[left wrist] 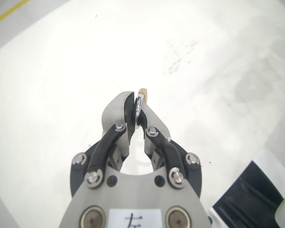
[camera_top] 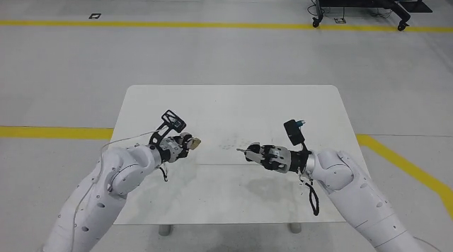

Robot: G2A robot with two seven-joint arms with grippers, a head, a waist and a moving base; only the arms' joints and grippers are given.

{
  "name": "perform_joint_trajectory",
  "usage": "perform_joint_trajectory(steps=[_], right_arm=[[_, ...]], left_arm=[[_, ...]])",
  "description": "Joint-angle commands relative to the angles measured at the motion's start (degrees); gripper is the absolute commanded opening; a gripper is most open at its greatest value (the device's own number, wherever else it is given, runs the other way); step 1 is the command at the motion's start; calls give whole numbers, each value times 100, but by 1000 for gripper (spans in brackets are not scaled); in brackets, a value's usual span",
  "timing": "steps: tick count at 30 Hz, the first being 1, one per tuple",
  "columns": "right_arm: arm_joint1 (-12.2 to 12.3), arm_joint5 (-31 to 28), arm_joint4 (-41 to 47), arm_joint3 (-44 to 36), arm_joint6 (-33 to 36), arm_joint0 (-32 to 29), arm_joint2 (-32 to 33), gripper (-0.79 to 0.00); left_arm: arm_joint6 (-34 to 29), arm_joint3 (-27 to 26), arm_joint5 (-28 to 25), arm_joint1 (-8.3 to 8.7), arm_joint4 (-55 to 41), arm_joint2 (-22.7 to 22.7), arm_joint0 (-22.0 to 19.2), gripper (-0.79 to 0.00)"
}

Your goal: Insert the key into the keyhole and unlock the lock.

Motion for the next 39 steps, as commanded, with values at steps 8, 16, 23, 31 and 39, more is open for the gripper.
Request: perform_joint_trajectory(steps=[8,16,23,31,39], right_arm=[[0,0,0,0,0,0,0,-785],[-133,0,832,349,-279,317,-478,-785],[-375,0,1446,900,-584,854,-1066,-785],[-407,0,1543,992,-623,911,-1121,-785],[-460,84,1858,890,-621,895,-1262,-785]], left_arm=[[91,-22,-137,2,-102,-5,64,-785],[517,2056,-1377,-256,-3639,397,-684,-785],[-416,3372,-1635,-562,-5728,1085,-1725,-785],[-416,3372,-1635,-562,-5728,1085,-1725,-785],[-1598,3656,1079,-701,-7203,1286,-2078,-785]])
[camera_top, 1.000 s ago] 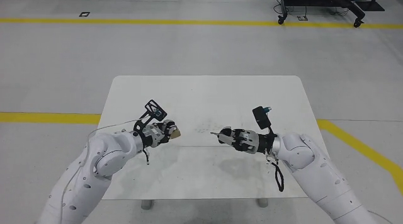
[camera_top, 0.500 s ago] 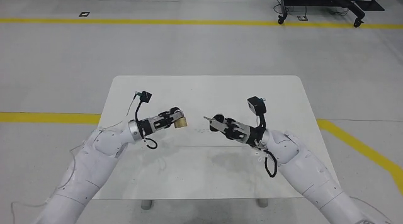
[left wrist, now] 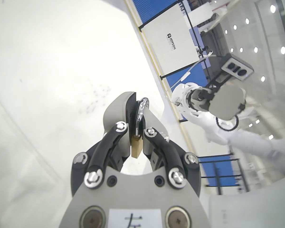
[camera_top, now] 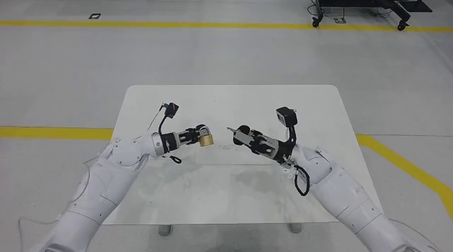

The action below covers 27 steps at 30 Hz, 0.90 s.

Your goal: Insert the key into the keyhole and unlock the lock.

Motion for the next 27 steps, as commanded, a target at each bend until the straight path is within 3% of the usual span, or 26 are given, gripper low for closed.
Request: perform_joint_trajectory(steps=[1,4,7,13,27], right_arm=[[-30,-61,236,41,50,39,-89,-785],[-79,-111,483,164,59,127,-173,-785],[-118,55,468,275,-213,122,-117,-785],[-202,702,62,50,-1139,-147,34,-785],[-212,798,8,0,-1255,-192,56,-785]], left_arm=[[-423,271,989,-80,-807,109,-228,-785],[-516,634,1623,-245,-1242,347,-532,-785],[-623,973,1925,-431,-1635,578,-825,-785],[-798,1808,1954,-766,-2395,759,-1424,-785],[-798,1808,1954,-766,-2395,759,-1424,-785]])
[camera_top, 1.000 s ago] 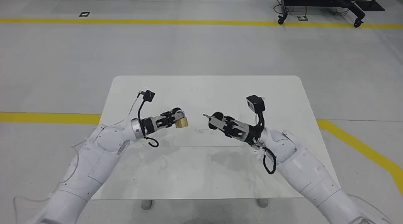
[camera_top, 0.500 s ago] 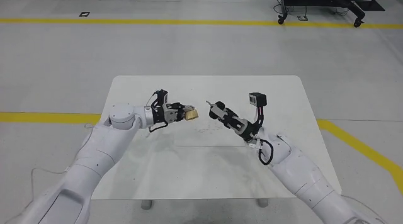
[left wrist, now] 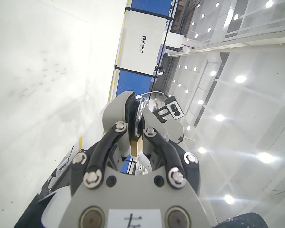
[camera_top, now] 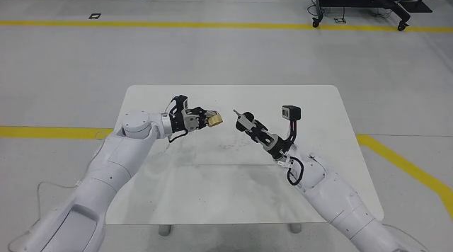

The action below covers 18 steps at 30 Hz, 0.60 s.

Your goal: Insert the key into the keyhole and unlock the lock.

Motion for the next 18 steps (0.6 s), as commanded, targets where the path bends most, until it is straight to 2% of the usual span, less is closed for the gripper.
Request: perform_joint_trajectory(steps=[1,5,6,9,12,18], right_arm=[[0,0,0,0,0,0,0,-785],[1,28,-24,-8,-5,3,14,-785],[15,151,-278,-40,-30,51,119,-785],[95,655,-1651,-332,-101,64,467,-785],[207,1119,-3067,-755,79,-23,807,-785],[444,1439,-5760,-2119,580,-493,1392,-785]], left_arm=[[0,0,0,0,0,0,0,-785],[49,-26,33,-2,-3,0,31,-785],[128,-30,149,-3,42,-1,33,-785],[436,93,555,-36,136,22,-43,-785],[288,111,796,-84,-19,43,-18,-785],[31,295,1336,-164,-186,83,-79,-785]])
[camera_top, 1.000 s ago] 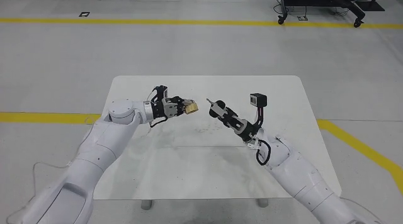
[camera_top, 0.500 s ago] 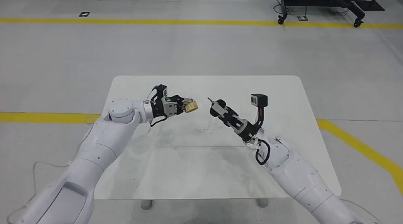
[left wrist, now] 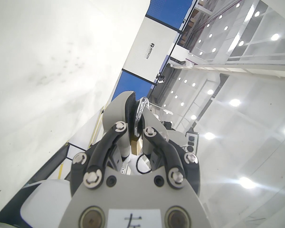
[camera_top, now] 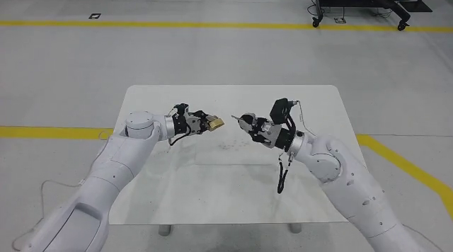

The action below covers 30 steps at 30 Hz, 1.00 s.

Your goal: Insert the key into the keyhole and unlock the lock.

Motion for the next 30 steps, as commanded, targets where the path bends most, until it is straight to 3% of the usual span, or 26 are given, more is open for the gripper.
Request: perform_joint_trajectory(steps=[1,5,16,22,30], right_arm=[[66,184,-972,-520,3,-243,236,-785],[163,815,-1845,-1447,223,-891,657,-785],[163,815,-1845,-1447,223,-891,657,-785],[129,1049,-4619,-1938,1934,-410,-291,-785],[0,846,-6891,-2035,2260,106,-1461,-785]], left_arm=[[-77,68,158,-32,-29,31,-33,-785],[2,185,182,-68,42,65,-72,-785],[26,170,176,-70,37,63,-53,-785],[214,-103,374,-63,49,1,141,-785],[413,-328,187,-67,-19,-167,292,-785]])
